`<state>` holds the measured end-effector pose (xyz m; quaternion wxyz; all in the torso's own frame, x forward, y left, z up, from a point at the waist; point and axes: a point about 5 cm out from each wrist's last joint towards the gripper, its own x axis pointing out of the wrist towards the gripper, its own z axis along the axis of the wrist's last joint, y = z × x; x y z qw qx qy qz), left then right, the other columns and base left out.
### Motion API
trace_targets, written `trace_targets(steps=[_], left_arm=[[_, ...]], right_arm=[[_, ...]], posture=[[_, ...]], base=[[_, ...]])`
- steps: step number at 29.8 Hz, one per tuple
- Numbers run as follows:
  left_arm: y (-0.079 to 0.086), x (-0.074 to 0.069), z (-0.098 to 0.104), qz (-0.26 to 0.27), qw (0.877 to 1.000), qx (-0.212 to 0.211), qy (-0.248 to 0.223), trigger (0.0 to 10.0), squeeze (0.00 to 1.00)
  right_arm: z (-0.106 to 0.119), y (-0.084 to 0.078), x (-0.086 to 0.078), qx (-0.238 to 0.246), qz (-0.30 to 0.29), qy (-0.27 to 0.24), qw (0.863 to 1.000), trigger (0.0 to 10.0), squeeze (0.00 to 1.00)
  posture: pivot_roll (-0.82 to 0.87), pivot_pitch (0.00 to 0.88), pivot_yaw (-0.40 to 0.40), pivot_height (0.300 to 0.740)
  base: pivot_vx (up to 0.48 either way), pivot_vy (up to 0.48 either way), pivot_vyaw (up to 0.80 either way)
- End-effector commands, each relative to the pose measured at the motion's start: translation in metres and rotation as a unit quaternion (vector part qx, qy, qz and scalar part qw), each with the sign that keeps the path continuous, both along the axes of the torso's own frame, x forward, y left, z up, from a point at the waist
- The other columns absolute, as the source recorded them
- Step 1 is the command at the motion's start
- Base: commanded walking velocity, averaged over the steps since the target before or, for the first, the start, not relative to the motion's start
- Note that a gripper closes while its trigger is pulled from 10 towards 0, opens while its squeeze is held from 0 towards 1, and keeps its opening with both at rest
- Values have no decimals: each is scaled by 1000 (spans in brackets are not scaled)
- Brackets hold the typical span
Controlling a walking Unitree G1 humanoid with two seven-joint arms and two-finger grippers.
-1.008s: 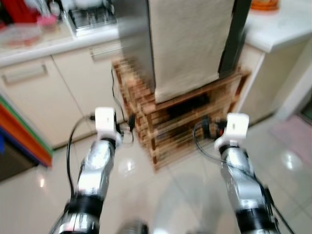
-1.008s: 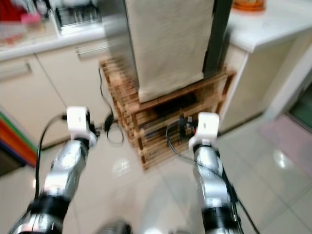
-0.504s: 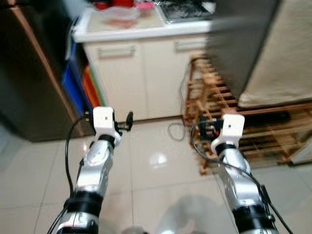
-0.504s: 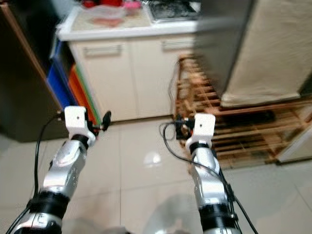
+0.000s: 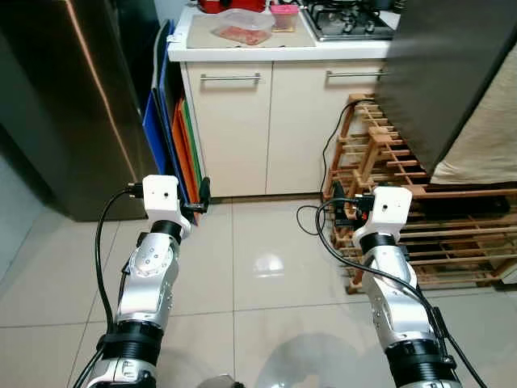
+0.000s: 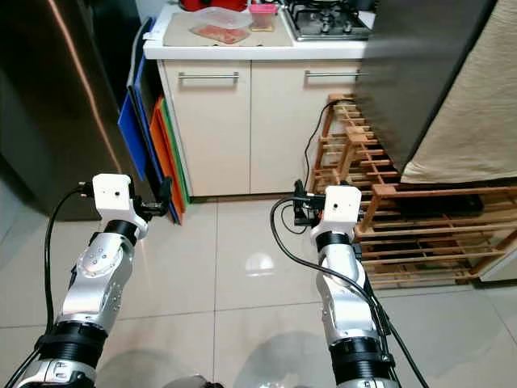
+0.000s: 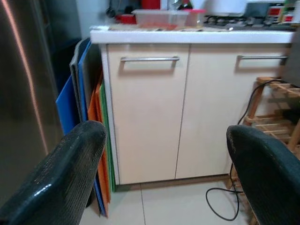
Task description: Restocking fridge
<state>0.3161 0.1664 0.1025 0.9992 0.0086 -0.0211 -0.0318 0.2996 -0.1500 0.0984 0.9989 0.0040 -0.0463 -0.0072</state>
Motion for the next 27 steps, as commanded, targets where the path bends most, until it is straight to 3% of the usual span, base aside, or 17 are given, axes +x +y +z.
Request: trace_targets(steps=[1, 14, 17, 22, 27], left_arm=[[-2, 2, 7, -7, 1000, 12, -15, 10000, 0], [0, 6, 7, 2, 1000, 12, -6, 10000, 0], [-5, 6, 0, -12, 998, 58, 10, 10000, 0], [-9, 10, 3, -12, 999, 30, 11, 10000, 0], [-14, 13, 7, -23, 999, 37, 4, 10000, 0]], right_arm=[[7, 2, 3, 0, -1, -17, 1000, 10000, 157], [1, 9, 9, -6, 18, 3, 1000, 10000, 161], [1, 7, 11, -2, 10, 4, 1000, 10000, 161], [3, 8, 15, -3, 11, 1, 1000, 10000, 165], [4, 9, 16, -3, 13, 0, 1000, 10000, 165]], posture=[[-65, 0, 33, 740], [-70, 7, 32, 740], [-68, 7, 25, 740], [-68, 5, 28, 740], [-69, 4, 30, 740]], base=[[390, 281, 0], [423, 85, 0], [451, 0, 0], [450, 0, 0], [450, 0, 0]])
